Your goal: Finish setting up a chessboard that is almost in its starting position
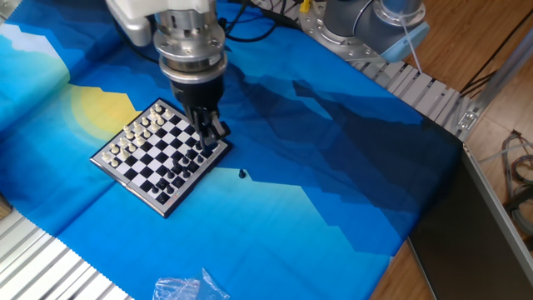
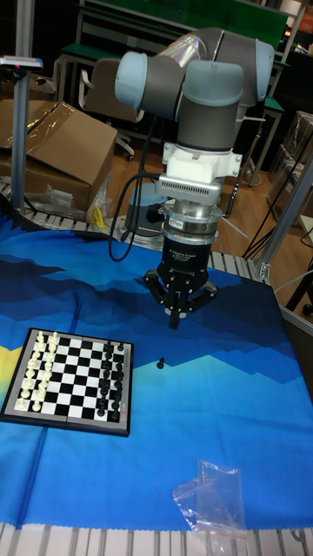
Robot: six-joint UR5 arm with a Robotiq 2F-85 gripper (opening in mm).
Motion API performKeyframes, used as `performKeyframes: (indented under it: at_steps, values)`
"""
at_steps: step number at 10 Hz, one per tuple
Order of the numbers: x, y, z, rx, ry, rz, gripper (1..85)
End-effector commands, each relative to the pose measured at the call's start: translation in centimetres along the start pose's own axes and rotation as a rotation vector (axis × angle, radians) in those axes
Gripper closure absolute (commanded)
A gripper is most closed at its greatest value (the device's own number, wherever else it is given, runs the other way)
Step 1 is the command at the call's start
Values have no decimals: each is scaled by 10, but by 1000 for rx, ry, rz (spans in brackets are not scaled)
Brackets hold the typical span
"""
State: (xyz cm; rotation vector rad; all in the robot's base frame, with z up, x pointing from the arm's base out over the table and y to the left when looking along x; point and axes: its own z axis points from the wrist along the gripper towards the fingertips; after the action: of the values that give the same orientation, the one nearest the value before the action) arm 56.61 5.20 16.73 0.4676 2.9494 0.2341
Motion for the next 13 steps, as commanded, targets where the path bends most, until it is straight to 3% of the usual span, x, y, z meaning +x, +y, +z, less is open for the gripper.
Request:
performKeyframes:
  at_steps: [1,4,13]
  values:
    - [5,-3,13,-20,-40,-19,847]
    - [6,-7,13,0,-37,-38,847]
    - [4,-3,17,-32,-49,-20,847]
